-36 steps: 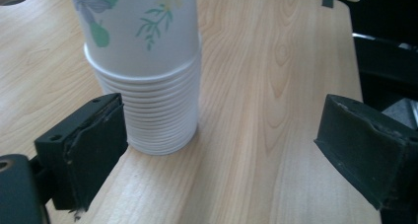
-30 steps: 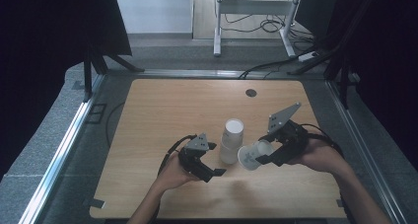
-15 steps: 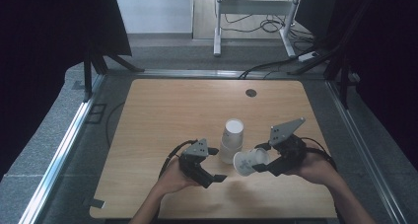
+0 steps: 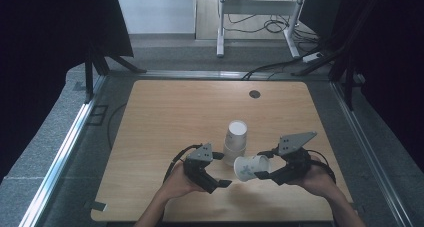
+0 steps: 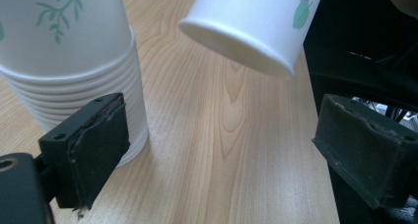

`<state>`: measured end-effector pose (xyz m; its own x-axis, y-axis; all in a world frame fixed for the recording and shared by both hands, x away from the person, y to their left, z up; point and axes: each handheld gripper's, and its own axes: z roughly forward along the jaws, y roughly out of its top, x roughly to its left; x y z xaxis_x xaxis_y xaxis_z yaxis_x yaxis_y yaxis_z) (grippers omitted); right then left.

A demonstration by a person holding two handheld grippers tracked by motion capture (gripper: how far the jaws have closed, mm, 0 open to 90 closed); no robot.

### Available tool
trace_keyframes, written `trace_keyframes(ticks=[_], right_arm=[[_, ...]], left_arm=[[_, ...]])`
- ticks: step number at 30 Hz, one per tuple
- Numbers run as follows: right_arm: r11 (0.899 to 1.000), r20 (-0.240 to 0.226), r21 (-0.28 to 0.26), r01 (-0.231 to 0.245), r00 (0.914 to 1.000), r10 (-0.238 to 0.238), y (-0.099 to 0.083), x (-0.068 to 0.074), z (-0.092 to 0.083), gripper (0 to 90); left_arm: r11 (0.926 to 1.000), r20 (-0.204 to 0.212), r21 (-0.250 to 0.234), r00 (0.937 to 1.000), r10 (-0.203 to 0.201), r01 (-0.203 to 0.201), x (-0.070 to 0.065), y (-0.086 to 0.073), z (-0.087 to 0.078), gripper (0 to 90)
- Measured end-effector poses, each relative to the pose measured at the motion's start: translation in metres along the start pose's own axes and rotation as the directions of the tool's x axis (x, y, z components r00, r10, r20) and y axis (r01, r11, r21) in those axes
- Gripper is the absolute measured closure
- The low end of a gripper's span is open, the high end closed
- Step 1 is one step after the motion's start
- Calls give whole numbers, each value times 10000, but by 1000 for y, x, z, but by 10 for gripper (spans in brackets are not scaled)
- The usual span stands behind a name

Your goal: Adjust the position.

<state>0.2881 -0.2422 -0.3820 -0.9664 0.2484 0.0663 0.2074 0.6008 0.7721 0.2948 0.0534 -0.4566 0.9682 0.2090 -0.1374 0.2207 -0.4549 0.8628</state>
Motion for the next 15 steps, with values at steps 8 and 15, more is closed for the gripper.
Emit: trace_keyframes(ticks=[8,15], right_arm=[[9986,-72,-526,-7,10000,3,-10,0,6,354],[9967,-249,-814,19,9997,-39,-15,1,12,354]], left_arm=[[9998,112,-59,9998,187,-186,-2,0,5,65],[9992,265,22,9989,387,-388,-4,0,12,74]])
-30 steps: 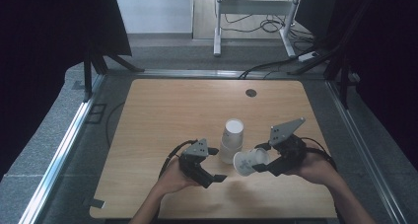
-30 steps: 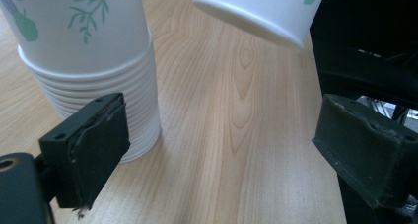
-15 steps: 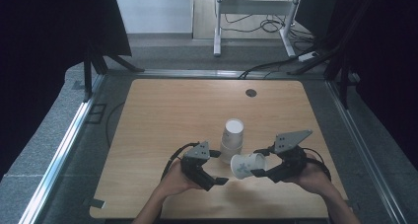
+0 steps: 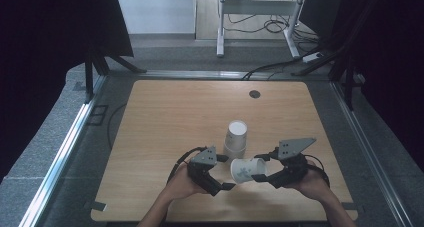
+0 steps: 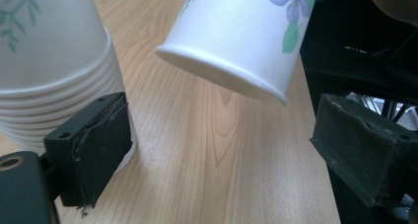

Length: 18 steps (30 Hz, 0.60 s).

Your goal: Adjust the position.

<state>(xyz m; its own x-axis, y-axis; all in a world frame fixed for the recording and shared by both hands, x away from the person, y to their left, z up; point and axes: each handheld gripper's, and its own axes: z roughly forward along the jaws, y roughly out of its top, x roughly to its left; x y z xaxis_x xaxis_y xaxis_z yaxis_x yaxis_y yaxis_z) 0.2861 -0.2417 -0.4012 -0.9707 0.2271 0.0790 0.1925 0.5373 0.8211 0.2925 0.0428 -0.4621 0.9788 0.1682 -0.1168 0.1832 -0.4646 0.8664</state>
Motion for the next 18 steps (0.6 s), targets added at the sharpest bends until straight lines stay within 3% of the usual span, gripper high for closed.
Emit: trace_keyframes(ticks=[12,18], right_arm=[[9997,-368,-256,6,9993,-16,-7,1,12,355],[9996,-577,-288,18,9983,-34,-9,1,18,355]], left_arm=[[9997,230,142,9995,212,-215,-1,-2,11,79],[9991,312,225,9989,359,-366,-2,-3,15,126]])
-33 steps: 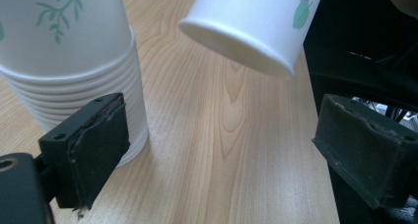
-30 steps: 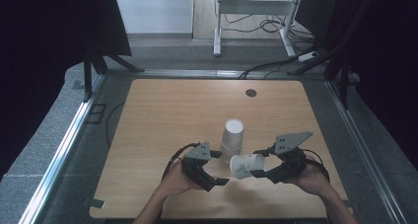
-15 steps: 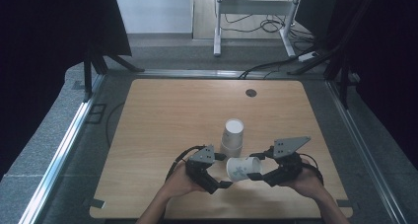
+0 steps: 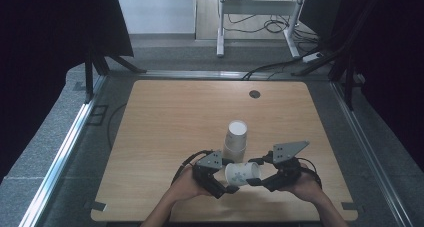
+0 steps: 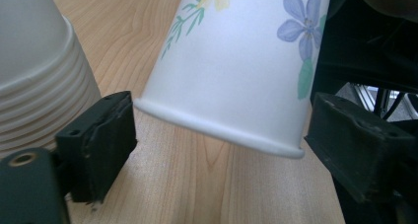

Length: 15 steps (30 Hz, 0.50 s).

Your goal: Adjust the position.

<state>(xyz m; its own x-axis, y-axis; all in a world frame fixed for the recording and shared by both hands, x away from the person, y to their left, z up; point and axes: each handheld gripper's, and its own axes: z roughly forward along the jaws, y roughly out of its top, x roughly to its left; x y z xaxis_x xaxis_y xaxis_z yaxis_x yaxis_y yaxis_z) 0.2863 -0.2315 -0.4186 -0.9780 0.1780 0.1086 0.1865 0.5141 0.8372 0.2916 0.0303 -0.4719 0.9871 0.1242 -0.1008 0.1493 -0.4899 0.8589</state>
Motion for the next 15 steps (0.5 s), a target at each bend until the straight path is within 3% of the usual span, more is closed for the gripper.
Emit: trace_keyframes(ticks=[10,15], right_arm=[[10000,-144,-65,36,9999,-37,-1,0,3,355],[9999,-206,-114,-15,9998,13,-2,-1,4,356]], left_arm=[[10000,118,17,9999,75,-75,0,-3,3,155],[9999,88,-90,9999,59,-58,1,-4,1,212]])
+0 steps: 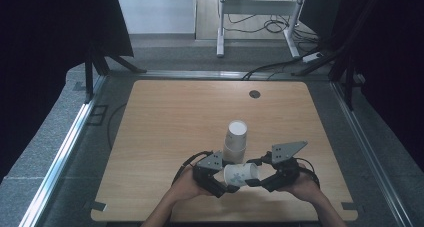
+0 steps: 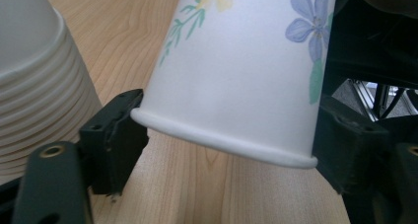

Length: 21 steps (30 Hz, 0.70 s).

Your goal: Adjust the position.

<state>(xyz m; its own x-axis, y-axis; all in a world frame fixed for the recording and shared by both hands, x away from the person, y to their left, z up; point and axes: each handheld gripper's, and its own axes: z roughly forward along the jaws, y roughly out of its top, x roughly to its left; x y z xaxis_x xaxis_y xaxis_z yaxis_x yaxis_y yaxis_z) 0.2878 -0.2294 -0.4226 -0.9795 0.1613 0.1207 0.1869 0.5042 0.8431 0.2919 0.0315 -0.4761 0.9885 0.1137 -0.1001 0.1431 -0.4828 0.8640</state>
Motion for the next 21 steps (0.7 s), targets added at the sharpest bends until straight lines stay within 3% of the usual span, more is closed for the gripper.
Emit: trace_keyframes(ticks=[9,21], right_arm=[[9999,-22,121,17,10000,-16,-1,-1,1,358],[10000,-69,23,-68,10000,68,0,-3,-1,362]], left_arm=[[9999,-38,139,10000,53,-53,0,-1,0,254],[9999,-91,-71,9999,104,-104,1,0,-5,272]])
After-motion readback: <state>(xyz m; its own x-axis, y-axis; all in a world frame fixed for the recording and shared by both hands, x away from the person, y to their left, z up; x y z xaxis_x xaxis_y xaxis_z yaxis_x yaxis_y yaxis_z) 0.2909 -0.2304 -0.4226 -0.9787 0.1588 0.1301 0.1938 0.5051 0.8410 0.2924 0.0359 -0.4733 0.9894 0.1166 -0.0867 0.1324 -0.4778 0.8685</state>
